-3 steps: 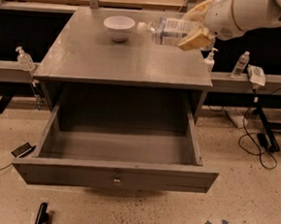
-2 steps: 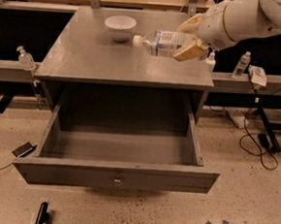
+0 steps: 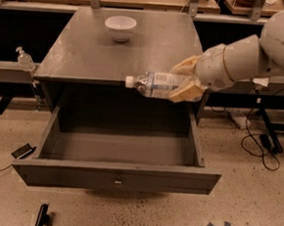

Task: Place blue plastic bottle into top drawer

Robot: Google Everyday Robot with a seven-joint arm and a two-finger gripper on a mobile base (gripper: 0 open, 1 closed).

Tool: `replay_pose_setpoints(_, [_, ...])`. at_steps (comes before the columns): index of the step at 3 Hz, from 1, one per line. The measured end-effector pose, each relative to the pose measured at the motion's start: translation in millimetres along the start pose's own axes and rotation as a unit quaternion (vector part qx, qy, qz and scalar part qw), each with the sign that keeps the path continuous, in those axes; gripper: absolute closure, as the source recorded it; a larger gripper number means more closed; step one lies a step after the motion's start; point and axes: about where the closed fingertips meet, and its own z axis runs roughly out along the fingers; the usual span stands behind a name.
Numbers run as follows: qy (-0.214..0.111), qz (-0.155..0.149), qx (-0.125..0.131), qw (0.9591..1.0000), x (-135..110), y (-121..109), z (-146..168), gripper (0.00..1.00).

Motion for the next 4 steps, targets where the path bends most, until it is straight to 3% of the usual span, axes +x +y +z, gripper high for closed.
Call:
replay_pose_setpoints(1, [-0.019, 0.032, -0.032, 0.9988, 21.8, 50.2, 7.9, 1.00])
replay_pose_setpoints(2, [-0.019, 0.032, -0.034, 0.9988, 21.4, 50.6, 9.2, 1.00])
replay_pose_setpoints(4, [-0.034, 0.019, -0.023, 0.9990, 49.7, 62.4, 68.5, 1.00])
